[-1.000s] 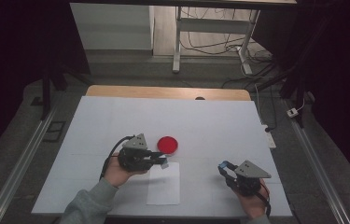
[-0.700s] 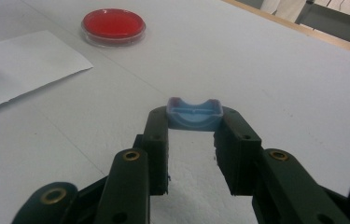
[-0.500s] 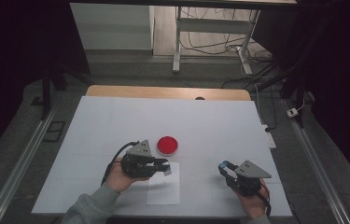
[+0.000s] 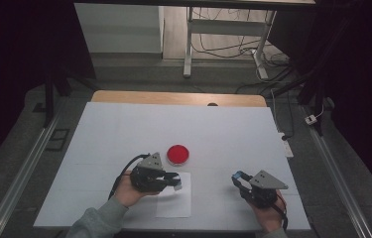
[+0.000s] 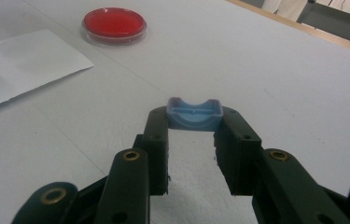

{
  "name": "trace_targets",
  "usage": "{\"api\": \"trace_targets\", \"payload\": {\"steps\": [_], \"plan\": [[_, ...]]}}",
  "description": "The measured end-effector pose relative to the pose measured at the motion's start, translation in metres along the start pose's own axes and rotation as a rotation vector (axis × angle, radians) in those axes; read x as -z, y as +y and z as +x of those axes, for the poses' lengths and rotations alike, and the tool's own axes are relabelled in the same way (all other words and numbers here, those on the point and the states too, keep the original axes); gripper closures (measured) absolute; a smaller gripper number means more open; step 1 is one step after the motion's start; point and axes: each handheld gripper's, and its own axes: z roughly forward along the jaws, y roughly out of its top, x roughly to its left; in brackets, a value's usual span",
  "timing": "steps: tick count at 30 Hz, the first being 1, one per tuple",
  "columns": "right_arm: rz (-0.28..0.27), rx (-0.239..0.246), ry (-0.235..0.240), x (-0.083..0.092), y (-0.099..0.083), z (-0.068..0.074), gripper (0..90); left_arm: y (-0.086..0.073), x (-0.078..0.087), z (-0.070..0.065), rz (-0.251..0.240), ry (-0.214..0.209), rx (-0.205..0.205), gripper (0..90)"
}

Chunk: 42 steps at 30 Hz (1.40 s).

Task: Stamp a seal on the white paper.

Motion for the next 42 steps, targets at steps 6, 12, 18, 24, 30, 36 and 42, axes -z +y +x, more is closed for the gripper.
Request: {"api": "trace_targets", "payload": {"steps": [6,12,18,24,30,36,42], "plan": [[-0.002,0.001,0.0,0.0,0.0,0.0,65.7,-0.002,-0.005,-0.001,0.015,0.013,-0.004,75.9],[-0.002,-0.001,-0.002,0.001,0.0,-0.001,65.7,-0.008,-0.006,-0.001,0.018,0.03,0.001,75.9],[-0.002,0.002,0.0,0.001,0.0,0.0,65.7,-0.011,-0.007,0.0,0.023,0.044,0.005,75.9],[-0.001,0.002,0.0,0.0,0.0,0.0,65.7,-0.015,-0.01,0.001,0.022,0.059,0.008,75.9],[-0.002,0.002,-0.002,0.001,0.0,0.0,65.8,-0.017,-0.013,0.002,0.028,0.06,0.006,75.9],[-0.002,0.002,-0.002,0.001,0.0,0.0,65.7,-0.019,-0.016,0.002,0.034,0.06,0.006,75.9],[-0.001,0.002,-0.002,0.001,0.0,0.0,65.7,-0.019,-0.017,0.002,0.046,0.059,-0.005,75.9]]}}
